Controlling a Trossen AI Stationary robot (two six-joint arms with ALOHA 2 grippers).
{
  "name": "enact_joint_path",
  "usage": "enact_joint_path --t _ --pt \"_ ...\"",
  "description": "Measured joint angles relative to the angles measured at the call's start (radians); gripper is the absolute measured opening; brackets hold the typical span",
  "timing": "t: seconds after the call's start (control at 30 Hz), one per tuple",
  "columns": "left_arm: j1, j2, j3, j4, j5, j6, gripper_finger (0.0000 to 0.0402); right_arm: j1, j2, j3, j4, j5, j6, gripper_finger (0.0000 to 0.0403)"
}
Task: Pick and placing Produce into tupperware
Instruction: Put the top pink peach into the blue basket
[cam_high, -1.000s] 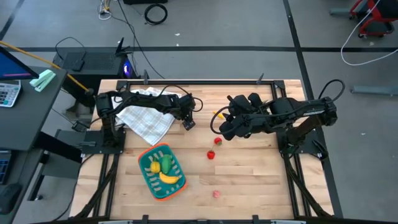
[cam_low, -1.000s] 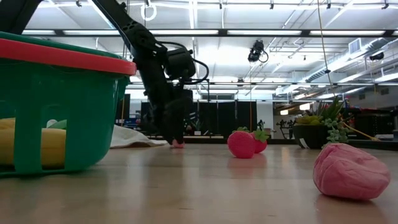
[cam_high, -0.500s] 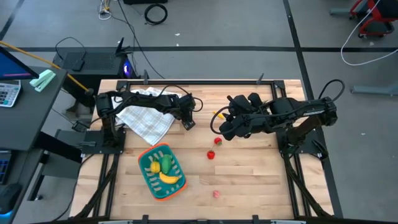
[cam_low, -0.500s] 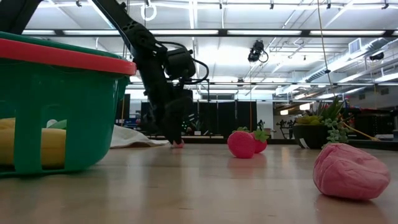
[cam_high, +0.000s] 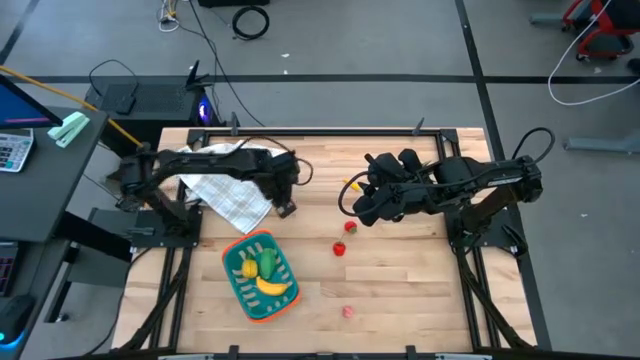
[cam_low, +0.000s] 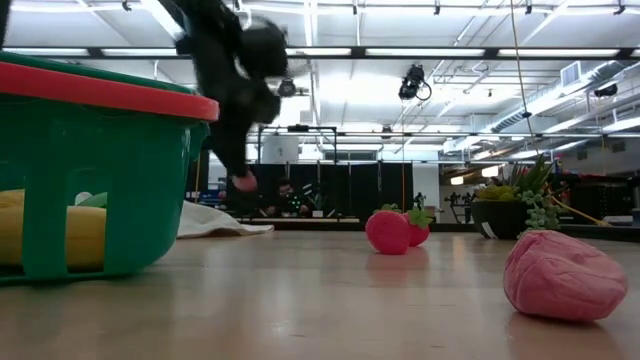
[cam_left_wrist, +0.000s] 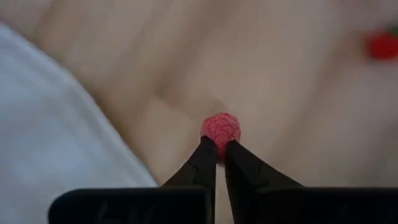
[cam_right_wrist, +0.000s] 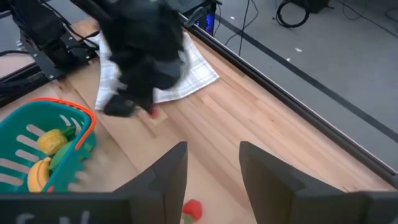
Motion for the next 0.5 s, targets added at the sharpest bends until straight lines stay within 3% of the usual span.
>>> enact_joint_path --t 0.13,0.3,0.5 --pt "-0.100 -0.161 0.000 -0.123 0.042 -0.057 0.0015 0.000 0.000 0.000 0.000 0.000 -0.008 0.0155" --pt "-0.286 -0.327 0.000 -0.150 0.064 -0.182 0.0015 0.000 0.000 0.000 0.000 0.001 -0.031 0.0155" --pt "-0.530 -0.337 0.001 -0.171 0.058 -0.295 0.0014 -0.008 0.000 0.000 0.000 0.001 -0.084 0.0155"
